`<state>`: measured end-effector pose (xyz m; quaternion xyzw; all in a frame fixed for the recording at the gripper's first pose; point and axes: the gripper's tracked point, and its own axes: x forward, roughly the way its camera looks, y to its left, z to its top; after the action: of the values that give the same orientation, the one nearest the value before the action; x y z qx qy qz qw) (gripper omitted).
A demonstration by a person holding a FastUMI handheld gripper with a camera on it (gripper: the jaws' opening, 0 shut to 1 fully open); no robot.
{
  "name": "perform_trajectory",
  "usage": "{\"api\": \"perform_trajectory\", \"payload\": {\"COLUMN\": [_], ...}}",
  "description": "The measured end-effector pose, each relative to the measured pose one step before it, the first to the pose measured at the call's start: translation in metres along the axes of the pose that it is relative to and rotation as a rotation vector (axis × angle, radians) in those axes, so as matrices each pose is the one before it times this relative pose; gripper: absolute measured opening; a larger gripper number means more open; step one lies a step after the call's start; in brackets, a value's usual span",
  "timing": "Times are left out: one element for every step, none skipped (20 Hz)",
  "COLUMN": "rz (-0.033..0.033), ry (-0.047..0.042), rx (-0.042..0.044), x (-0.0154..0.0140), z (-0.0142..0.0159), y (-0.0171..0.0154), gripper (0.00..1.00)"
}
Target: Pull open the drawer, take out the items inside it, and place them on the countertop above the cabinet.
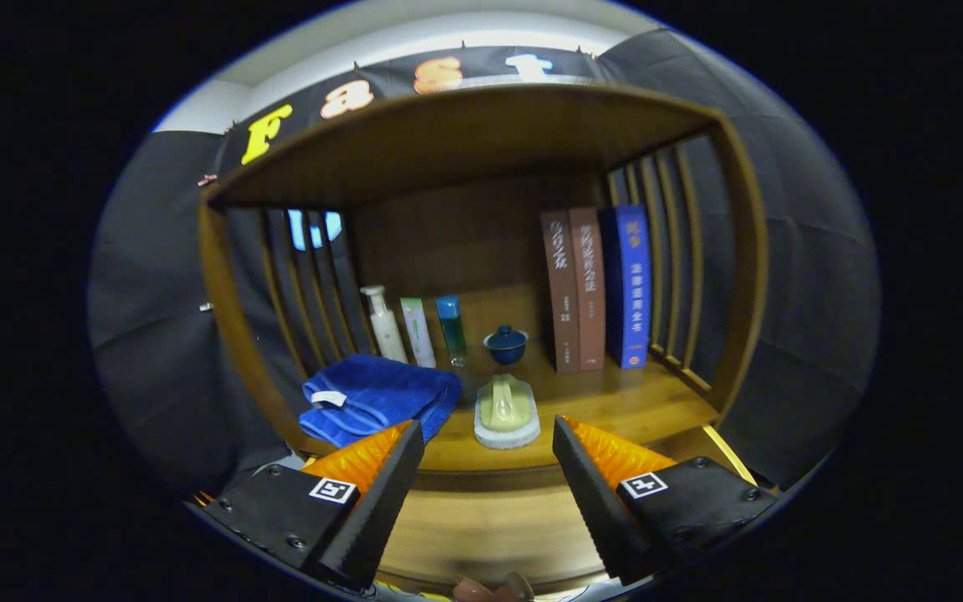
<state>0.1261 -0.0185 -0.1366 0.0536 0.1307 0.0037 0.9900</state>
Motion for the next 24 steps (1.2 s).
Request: {"api": "perform_trajectory", "payload": {"rz": [0.00138, -0.00532, -0.01406, -0.01083, -0.00335, -0.00264, -0.00175, -0.0089, -0.00918, 0.00058, 0.00835, 0.00673, 0.001, -0.00184, 0.00024, 0.00086, -0.00169, -0.00253, -0.00122, -0.00071, 0.00952, 0.00253, -0.00104, 0.00169], "ry": [-0.03105, -0.02242, -0.01654, -0.00729, 0.0067, 0.00956, -0.0012, -0.00857, 0.00305, 0.01344, 0.02246, 0.0137, 0.01017, 0.01555, 0.01335, 0.00515, -0.0017, -0.00041, 0.00275, 0.00801, 0.01349, -0.01115, -0.00607, -0.01042], "rx": [-0.01277, -0.00843, -0.0055, -0.00824, -0.00835, -0.00306, 0.00282, 0.00325, 0.0019, 0.00189, 0.00445, 0.00604, 0.00363, 0.00243, 0.00633, 0.0034, -0.00068, -0.00073, 0.00223, 0.00469, 0.00267, 0.00093, 0.00242, 0.00154], "x": [-0.02562, -0.02322, -0.02187, -0.01933, -0.01448, -0.01002, -0.00749, 0.00167, 0.00252, 0.00462, 0.00604, 0.00617, 0.0054, 0.00517, 0.00224, 0.00156, 0.00207, 0.00148, 0.00277, 0.00414, 0.00217, 0.00269, -0.00388, 0.00471], "z": [-0.00911, -0.01185, -0.01351, -0.0156, -0.01775, -0.01731, -0.01489, -0.01175, -0.01092, -0.01276, -0.01072, -0.00658, -0.00548, -0.00496, -0.00481, -0.00125, 0.00044, -0.00022, -0.0005, -0.00147, -0.00228, 0.00247, 0.00077, 0.00245], "y": [0.00093, -0.00097, -0.00228, -0.00243, -0.00159, -0.00038, -0.00194, -0.00338, -0.00308, 0.00091, 0.00346, 0.00198, 0.00037, -0.00115, 0.00021, 0.00118, -0.00033, -0.00153, -0.00064, -0.00036, 0.0009, -0.0006, -0.00041, 0.00057], "gripper": [0.99, 0.99, 0.99, 0.99, 0.99, 0.99, 0.99, 0.99, 0.99, 0.99, 0.99, 0.99, 0.99, 0.99, 0.99, 0.99, 0.99, 0.99, 0.99, 0.99, 0.99, 0.99, 0.99, 0.99]}}
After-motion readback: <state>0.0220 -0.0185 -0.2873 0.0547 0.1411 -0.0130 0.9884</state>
